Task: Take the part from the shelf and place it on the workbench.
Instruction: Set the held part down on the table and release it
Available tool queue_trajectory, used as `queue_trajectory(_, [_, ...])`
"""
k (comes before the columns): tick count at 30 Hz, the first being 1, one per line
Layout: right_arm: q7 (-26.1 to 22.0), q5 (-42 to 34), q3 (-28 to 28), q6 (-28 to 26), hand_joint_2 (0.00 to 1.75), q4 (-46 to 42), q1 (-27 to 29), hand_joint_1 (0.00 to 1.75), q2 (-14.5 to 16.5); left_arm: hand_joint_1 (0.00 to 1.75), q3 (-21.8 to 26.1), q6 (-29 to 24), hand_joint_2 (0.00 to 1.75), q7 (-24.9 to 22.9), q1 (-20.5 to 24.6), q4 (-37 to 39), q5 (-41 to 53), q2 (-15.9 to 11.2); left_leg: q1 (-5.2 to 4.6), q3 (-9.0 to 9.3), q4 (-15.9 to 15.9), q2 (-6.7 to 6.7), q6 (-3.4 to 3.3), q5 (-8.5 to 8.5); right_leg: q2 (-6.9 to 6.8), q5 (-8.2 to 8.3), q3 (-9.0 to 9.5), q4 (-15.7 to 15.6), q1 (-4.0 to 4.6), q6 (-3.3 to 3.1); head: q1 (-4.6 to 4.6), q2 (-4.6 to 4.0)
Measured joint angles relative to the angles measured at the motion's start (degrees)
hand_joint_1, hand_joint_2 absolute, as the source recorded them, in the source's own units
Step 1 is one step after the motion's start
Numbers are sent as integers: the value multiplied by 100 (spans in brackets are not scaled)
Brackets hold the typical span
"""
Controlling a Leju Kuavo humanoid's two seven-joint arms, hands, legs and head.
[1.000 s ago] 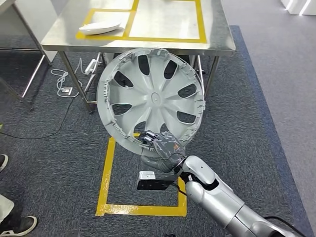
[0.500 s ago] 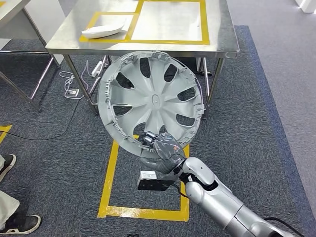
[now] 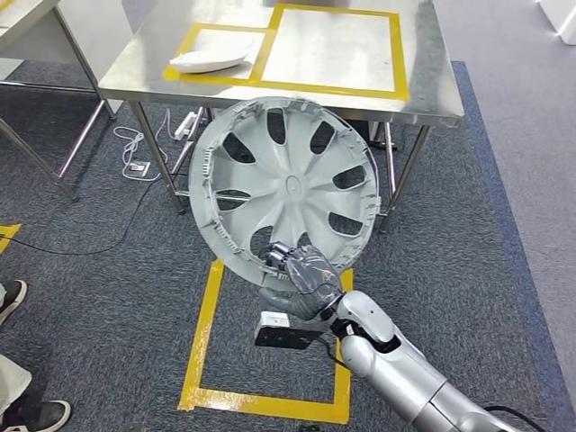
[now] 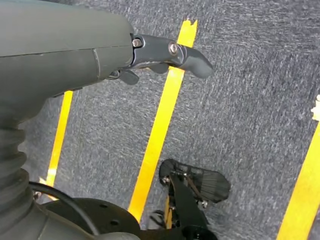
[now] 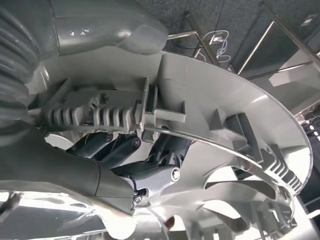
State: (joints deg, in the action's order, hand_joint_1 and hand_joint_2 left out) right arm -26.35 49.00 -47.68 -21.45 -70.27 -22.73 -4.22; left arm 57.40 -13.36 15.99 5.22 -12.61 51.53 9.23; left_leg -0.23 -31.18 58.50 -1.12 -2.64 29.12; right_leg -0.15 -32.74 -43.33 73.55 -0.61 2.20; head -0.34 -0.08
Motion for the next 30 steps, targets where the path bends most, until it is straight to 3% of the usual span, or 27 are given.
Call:
queue_trajectory(3, [8, -6, 48, -25, 175, 1, 52, 175, 0, 0, 4, -2, 175, 8, -9, 0, -6, 4, -4, 250, 1, -19, 48, 222, 3, 728, 199, -1019, 8, -34, -5, 0])
queue_trajectory(5, [-2, 0, 69, -52, 175, -14, 69, 175, 4, 0, 4, -2, 175, 10, 8, 0, -6, 7, -9, 331, -18, -23, 114, 328, 18, 925, 325, -1375, 32, -94, -17, 1])
queue_trajectory(8, [5, -1, 115, -84, 175, -42, 84, 175, 13, 0, 4, -4, 175, 13, 22, 0, -4, 7, -9, 362, 85, -10, 197, 282, 25, 836, 484, -1447, 31, -209, -22, 1])
queue_trajectory(9, [11, 1, 128, -92, 175, -46, 88, 175, 15, 0, 4, -7, 175, 14, 24, 0, -3, 5, -9, 236, 315, 1, 212, 209, 22, 802, 563, -1481, 22, -231, -30, 1])
queue_trajectory(11, [16, 31, 142, -118, 175, -51, 109, 175, 17, 0, 4, -14, 175, 15, 21, 0, 4, 1, -5, -246, 1062, 26, 237, 220, 21, 692, 736, -1536, 12, -255, -41, 1])
queue_trajectory(13, [17, 86, 144, -155, 175, -59, 146, 175, 17, 0, 5, -15, 175, 12, -1, 0, 17, 1, -2, -714, 1602, 32, 264, 597, 20, 535, 927, -1547, 12, -269, -44, 2])
queue_trajectory(14, [22, 107, 147, -172, 175, -72, 169, 175, 17, 0, 5, -16, 175, 9, -15, 0, 22, 1, 0, -855, 1661, 33, 278, 792, 23, 448, 1043, -1547, 13, -272, -45, 2])
queue_trajectory(15, [31, 119, 155, -186, 175, -91, 189, 175, 17, 0, 6, -16, 175, 7, -24, 0, 27, 1, 4, -924, 1567, 34, 286, 877, 26, 358, 1168, -1547, 13, -270, -45, 2])
queue_trajectory(16, [42, 123, 165, -197, 175, -114, 204, 175, 17, 0, 7, -17, 175, 6, -28, 0, 28, 1, 8, -942, 1342, 37, 287, 796, 28, 261, 1301, -1547, 15, -264, -45, 2])
queue_trajectory(17, [52, 127, 176, -210, 175, -136, 214, 175, 17, 0, 7, -17, 175, 5, -35, 1, 29, 1, 12, -931, 1012, 39, 273, 490, 29, 159, 1426, -1550, 16, -250, -46, 2])
queue_trajectory(19, [59, 143, 187, -249, 175, -166, 221, 175, 17, 0, 8, -15, 175, 5, -55, 2, 31, -7, -13, -917, 406, 50, 225, -304, 40, -41, 1631, -1545, 22, -201, -43, 2])
queue_trajectory(20, [59, 153, 190, -267, 175, -183, 223, 175, 17, 0, 8, -15, 175, 4, -60, 3, 33, -13, -40, -896, 249, 54, 193, -558, 50, -128, 1692, -1567, 11, -164, -39, 1])
queue_trajectory(21, [60, 161, 197, -280, 175, -203, 226, 175, 17, 0, 9, -15, 175, 3, -59, 4, 35, -20, -71, -863, 183, 57, 157, -624, 58, -160, 1753, -1559, -1, -122, -36, 1])
queue_trajectory(22, [64, 164, 208, -287, 175, -227, 226, 175, 18, 0, 10, -15, 175, 1, -47, 4, 41, -23, -91, -788, 157, 52, 115, -564, 63, -159, 1786, -1548, -20, -80, -36, 1])
queue_trajectory(24, [74, 160, 228, -291, 175, -256, 223, 175, 19, 0, 11, -16, 175, -6, -21, 4, 52, -32, -90, -619, 55, 41, 24, -497, 58, -58, 1723, -1280, -39, -24, -27, 2])
queue_trajectory(26, [74, 159, 234, -292, 175, -258, 227, 175, 18, 0, 11, -18, 175, -17, -1, 3, 61, -48, -71, -460, -2, 33, -45, -403, 57, -71, 1290, -648, -40, 7, -8, 2])
queue_trajectory(28, [74, 157, 237, -292, 175, -257, 258, 175, 17, 0, 11, -16, 175, -33, 1, 4, 65, -57, -68, -307, -13, 22, -71, -253, 58, -402, 711, -16, -37, 28, 1, 2])
queue_trajectory(30, [82, 129, 255, -292, 175, -256, 300, 175, 17, 0, 11, -13, 175, -44, -16, 4, 69, -46, -62, -93, -15, -2, -69, -71, 56, -748, 320, 84, -25, 28, 3, 2])
